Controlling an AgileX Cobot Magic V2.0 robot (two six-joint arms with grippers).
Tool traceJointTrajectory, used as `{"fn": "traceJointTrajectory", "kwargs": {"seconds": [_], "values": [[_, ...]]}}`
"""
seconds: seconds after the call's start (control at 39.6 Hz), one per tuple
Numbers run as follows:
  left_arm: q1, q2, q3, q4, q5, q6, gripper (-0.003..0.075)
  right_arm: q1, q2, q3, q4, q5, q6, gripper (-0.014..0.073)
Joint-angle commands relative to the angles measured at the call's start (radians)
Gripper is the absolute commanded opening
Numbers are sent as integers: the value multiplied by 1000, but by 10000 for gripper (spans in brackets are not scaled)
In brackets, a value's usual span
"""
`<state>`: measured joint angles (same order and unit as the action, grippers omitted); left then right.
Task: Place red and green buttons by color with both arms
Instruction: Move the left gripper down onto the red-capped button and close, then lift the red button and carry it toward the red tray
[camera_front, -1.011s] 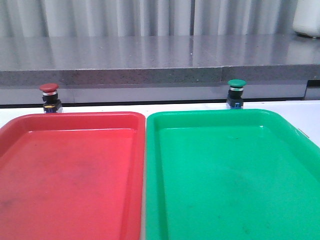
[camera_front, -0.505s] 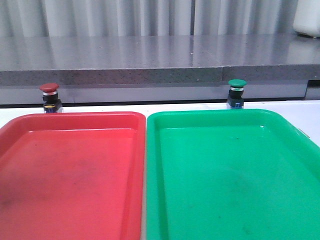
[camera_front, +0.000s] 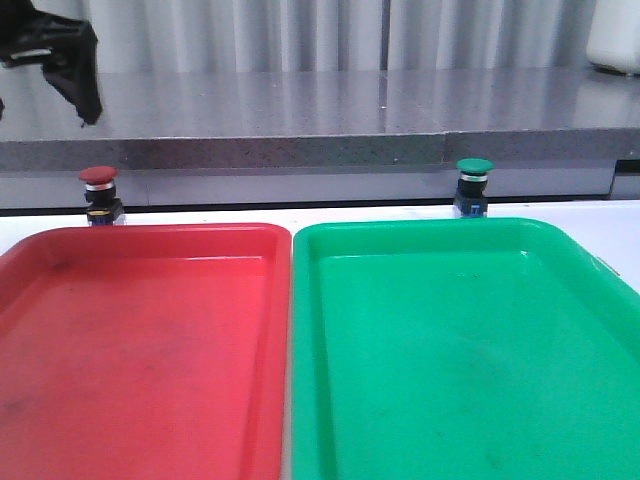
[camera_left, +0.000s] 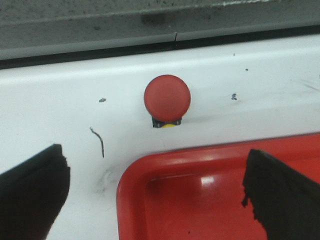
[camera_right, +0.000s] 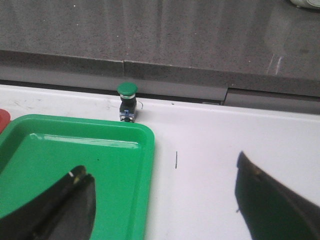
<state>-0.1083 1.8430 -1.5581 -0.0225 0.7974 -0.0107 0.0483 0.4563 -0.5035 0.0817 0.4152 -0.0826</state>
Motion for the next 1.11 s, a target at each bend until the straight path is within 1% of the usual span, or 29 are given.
{"fn": "traceJointTrajectory", "kwargs": {"seconds": [0.0,0.2,0.35,0.4,0.45,0.51,0.68,0.78,0.86,0.88,1.09], "values": [[-13,50,-118,12,3,2,671,-8,13,-37,7,-73,2,590],[-22,195,-238,12,17,3,671,-8,13,-37,7,-73,2,590],[-22,254,-271,12,0,3,670,-8,13,-37,7,-73,2,590],[-22,265,-271,12,-6,3,655,-8,13,-37,7,-73,2,590],[-22,271,-271,12,-6,3,613,-8,13,-37,7,-73,2,590],[-22,273,-271,12,-6,3,547,-8,13,-37,7,-73,2,590],[-22,273,-271,12,-14,3,257,-8,13,-37,7,-73,2,590],[-22,273,-271,12,-18,3,130,-8,13,-37,7,-73,2,590],[-22,273,-271,12,-24,3,78,-8,13,-37,7,-73,2,590],[-22,271,-271,12,-25,3,71,-8,13,-37,7,-73,2,590],[-16,216,-269,23,-10,3,70,-8,13,-37,7,-73,1,590]]}}
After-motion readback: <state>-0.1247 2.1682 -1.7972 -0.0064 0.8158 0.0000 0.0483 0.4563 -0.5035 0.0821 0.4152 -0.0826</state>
